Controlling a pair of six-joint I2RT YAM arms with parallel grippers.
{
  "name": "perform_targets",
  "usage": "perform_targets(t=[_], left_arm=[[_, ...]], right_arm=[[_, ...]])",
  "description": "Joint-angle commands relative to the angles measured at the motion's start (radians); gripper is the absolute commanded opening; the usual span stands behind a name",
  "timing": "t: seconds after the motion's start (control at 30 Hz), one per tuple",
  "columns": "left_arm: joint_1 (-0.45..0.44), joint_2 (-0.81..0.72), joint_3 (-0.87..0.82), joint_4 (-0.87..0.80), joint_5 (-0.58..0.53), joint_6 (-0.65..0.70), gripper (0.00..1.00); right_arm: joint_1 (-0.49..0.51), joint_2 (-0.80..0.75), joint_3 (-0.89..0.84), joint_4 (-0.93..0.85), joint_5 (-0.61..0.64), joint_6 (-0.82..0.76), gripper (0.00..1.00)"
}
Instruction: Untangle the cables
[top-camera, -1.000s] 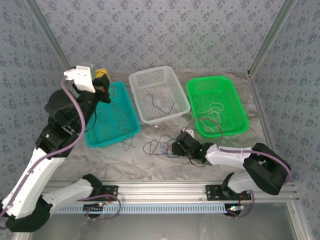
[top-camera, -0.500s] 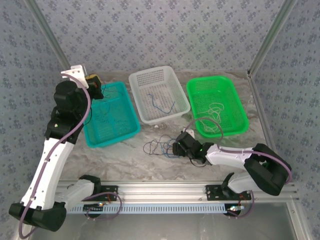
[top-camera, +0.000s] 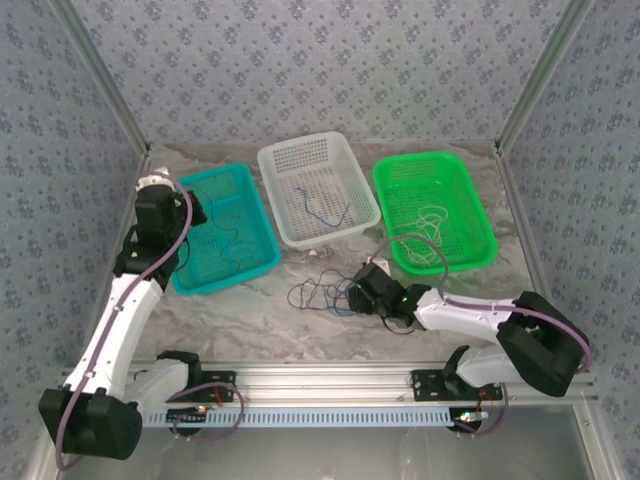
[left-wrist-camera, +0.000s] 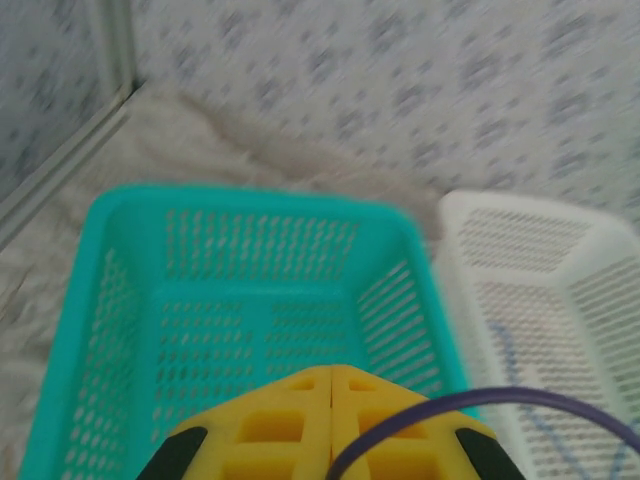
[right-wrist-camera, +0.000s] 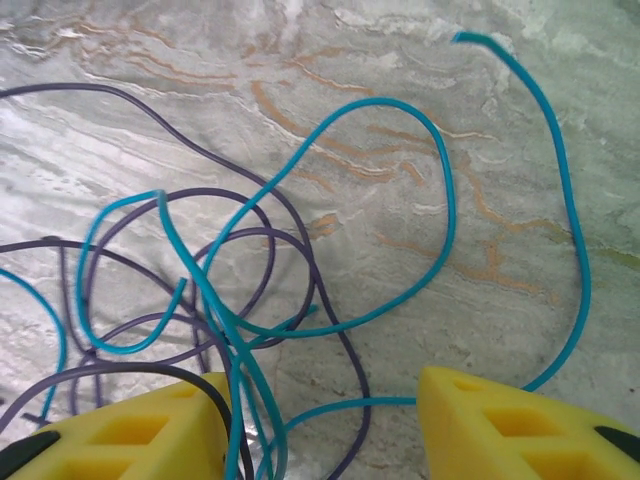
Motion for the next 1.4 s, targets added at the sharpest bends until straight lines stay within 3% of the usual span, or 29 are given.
perform_targets(t=[0.0,0.2,0.33,0.53,0.87,0.97,1.37], left_arm=[[0.032,-0.004,-0.035,0.002,-0.039,-0.080,0.19],[0.036,0.015,-0.052,-0.049,-0.012,-0.123,0.72],[0.036,0.028,-0.082,-0.066,0.047,-0.174,0.88],[-0.010,-0.016,-0.163,-0.079,0.049,-0.227,0.93],[-0.324,-0.131,-0.161,-0.137,-0.267,-0.179,0.96],[-0.376,-0.127,-0.155,-0.130,-0.286,-0.170,0.97],[-0.581,-0.121,-0.175,-0.049,-0.380,-0.108,0.97]], right_arm=[[0.008,-0.044,0.036,-0.065,0.016,-0.013,0.53],[0.009,-0.100,0.050,-0.098,0.016,-0.012,0.49],[0.010,-0.126,0.063,-0.125,0.017,-0.015,0.39],[0.001,-0.196,0.078,-0.195,0.048,-0.009,0.44],[-0.094,-0.310,0.063,-0.352,0.041,0.033,0.52],[-0.130,-0.285,0.065,-0.357,-0.023,0.042,0.52],[-0.139,-0.173,0.038,-0.316,-0.061,0.144,0.52]])
